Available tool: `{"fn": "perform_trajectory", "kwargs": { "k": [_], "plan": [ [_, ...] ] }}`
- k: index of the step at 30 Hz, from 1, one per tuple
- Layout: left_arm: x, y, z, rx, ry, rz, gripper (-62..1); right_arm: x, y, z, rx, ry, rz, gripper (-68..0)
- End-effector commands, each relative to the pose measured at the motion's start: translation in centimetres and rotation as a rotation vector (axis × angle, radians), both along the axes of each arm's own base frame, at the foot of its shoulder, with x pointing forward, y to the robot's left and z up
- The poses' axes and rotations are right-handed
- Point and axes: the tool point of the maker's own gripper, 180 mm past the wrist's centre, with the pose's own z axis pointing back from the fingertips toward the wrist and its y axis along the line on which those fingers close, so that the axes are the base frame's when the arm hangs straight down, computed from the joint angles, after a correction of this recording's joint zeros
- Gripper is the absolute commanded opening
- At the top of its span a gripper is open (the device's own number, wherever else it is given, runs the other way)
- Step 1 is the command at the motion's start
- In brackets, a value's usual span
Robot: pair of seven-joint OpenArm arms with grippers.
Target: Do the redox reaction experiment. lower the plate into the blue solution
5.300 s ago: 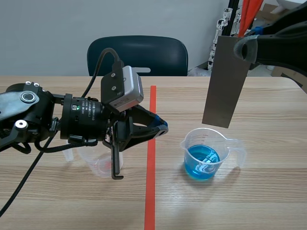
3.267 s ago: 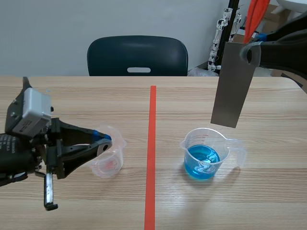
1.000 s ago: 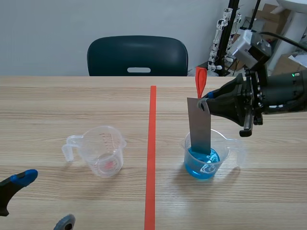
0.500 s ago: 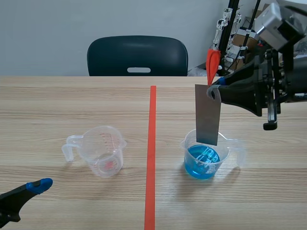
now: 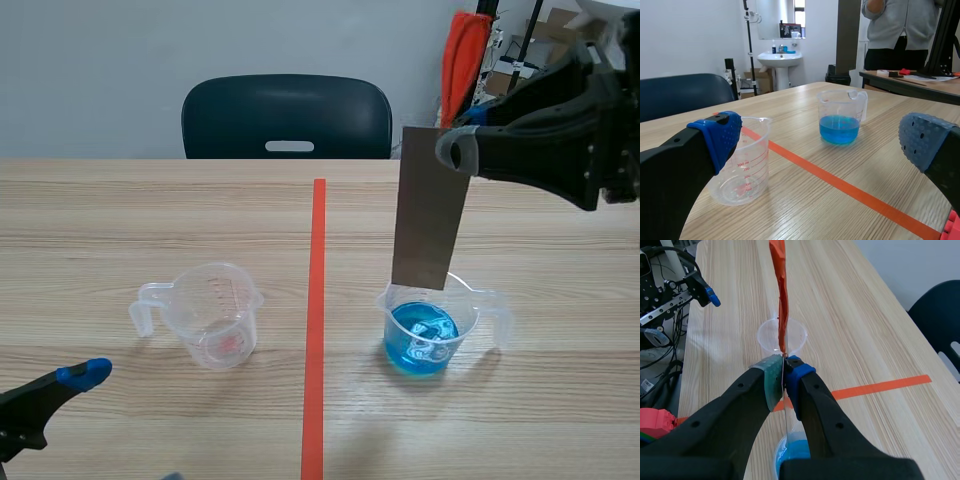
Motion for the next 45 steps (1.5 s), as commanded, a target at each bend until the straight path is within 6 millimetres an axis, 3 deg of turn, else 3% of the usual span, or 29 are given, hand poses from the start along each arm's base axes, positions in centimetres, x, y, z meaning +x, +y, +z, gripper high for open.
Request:
{"fn": "perform_trajectory", "kwargs": {
  "k": [1, 16, 27, 36, 45],
  "plan": [
    [-0.5, -0.1, 0.9, -0.032, -0.031, -0.014, 1.4, 0.7, -0.6, 1.3, 0.017, -0.027, -0.016, -66.9],
    [-0.5, -0.1, 0.8, -0.031, -0.031, -0.015, 1.4, 1.3, -2.1, -0.6, 0.035, -0.044, -0.041, -66.9],
    [-0.5, -0.1, 0.8, -0.031, -0.031, -0.015, 1.4, 3.0, -2.3, -3.4, 0.026, -0.041, -0.084, -66.9],
    [-0.5, -0.1, 0.8, -0.031, -0.031, -0.015, 1.4, 1.7, -1.5, -5.6, 0.015, -0.038, -0.042, -66.9],
    [-0.5, -0.1, 0.8, -0.031, -0.031, -0.015, 1.4, 2.4, -1.9, -8.3, 0.010, -0.034, -0.064, -66.9]
  ]
}}
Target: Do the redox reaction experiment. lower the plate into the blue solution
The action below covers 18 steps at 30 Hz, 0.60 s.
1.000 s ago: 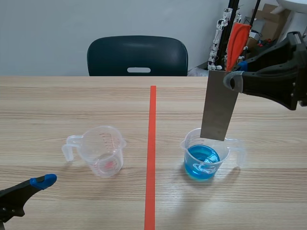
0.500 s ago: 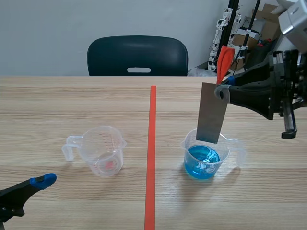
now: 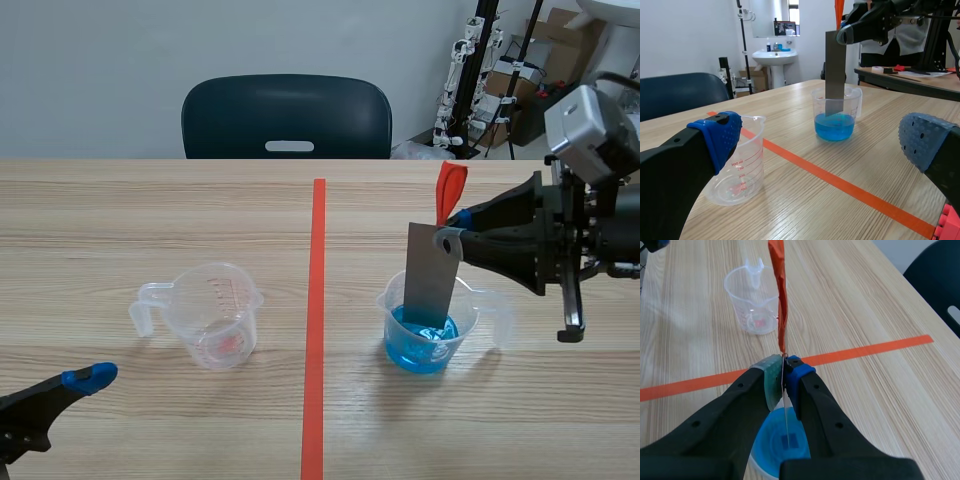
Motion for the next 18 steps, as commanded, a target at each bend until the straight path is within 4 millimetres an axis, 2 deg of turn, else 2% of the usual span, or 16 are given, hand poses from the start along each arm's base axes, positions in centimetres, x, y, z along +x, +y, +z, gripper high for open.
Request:
{"fn": "perform_trajectory", "kwargs": {
  "k": [1, 18],
  "plan": [
    [-0.3, 0.1, 1.0, -0.044, -0.032, 0.004, 1.4, 0.4, 0.1, 0.9, 0.036, -0.024, 0.002, -66.9],
    [-0.3, 0.1, 1.0, -0.044, -0.032, 0.004, 1.4, 0.5, 0.3, -3.5, 0.026, -0.014, 0.001, -66.9]
  ]
}}
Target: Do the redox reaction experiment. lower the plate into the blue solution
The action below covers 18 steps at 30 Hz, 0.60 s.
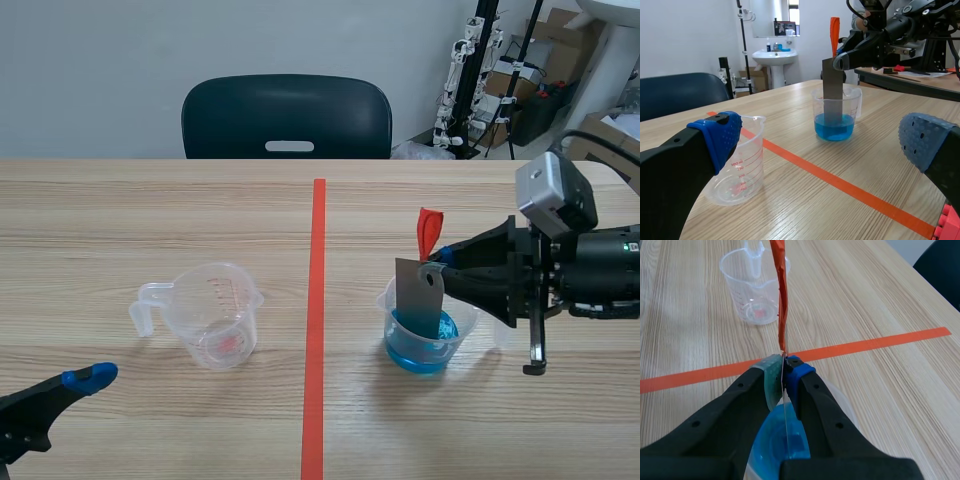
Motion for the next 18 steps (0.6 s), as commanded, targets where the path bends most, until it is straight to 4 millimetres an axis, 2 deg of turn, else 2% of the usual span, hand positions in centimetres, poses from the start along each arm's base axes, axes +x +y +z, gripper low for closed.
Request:
{"fn": "perform_trajectory", "kwargs": {
  "k": [1, 5, 11, 18],
  "plan": [
    [-0.3, 0.1, 1.0, -0.044, -0.032, 0.004, 1.4, 0.7, -0.5, 0.3, -0.003, -0.019, -0.017, -66.9],
    [-0.3, 0.1, 1.0, -0.044, -0.032, 0.004, 1.4, 0.7, -0.6, 0.1, 0.002, -0.024, -0.015, -66.9],
    [-0.3, 0.1, 1.0, -0.044, -0.032, 0.004, 1.4, 0.4, -0.7, 1.9, 0.064, -0.045, 0.009, -66.9],
    [-0.3, 0.1, 1.0, -0.044, -0.031, 0.004, 1.4, 0.3, -0.7, 2.2, 0.067, -0.053, 0.018, -66.9]
  ]
}}
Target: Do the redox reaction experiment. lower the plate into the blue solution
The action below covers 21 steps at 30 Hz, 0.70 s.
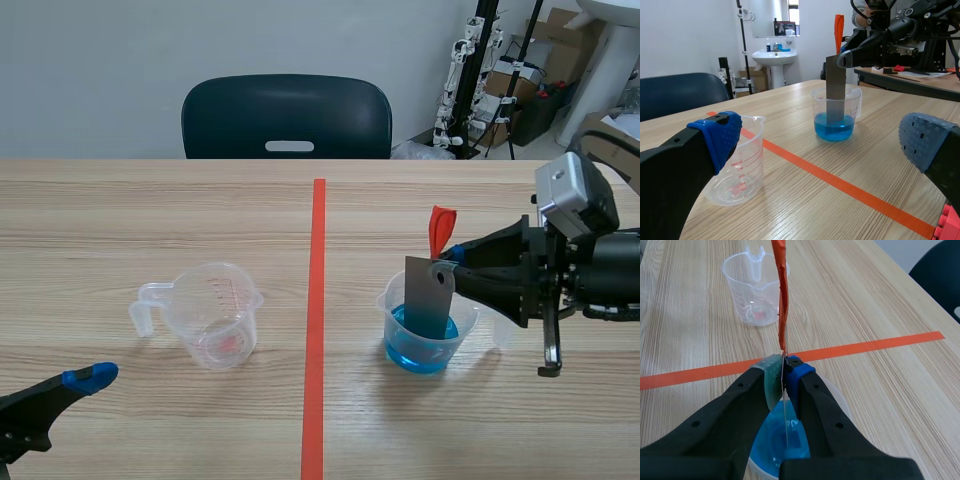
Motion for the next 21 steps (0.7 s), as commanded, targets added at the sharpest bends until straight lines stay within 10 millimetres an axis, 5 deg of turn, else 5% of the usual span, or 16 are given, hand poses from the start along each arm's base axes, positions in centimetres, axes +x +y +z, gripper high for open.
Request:
{"fn": "perform_trajectory", "kwargs": {
  "k": [1, 21],
  "plan": [
    [-0.32, 0.15, 0.99, -0.044, -0.031, 0.004, 1.4, 0.47, 0.18, 1.76, 0.052, -0.028, 0.007, -66.9],
    [-0.31, 0.15, 0.99, -0.044, -0.031, 0.004, 1.4, 0.31, 0.20, 1.61, 0.042, -0.033, 0.017, -66.9]
  ]
}}
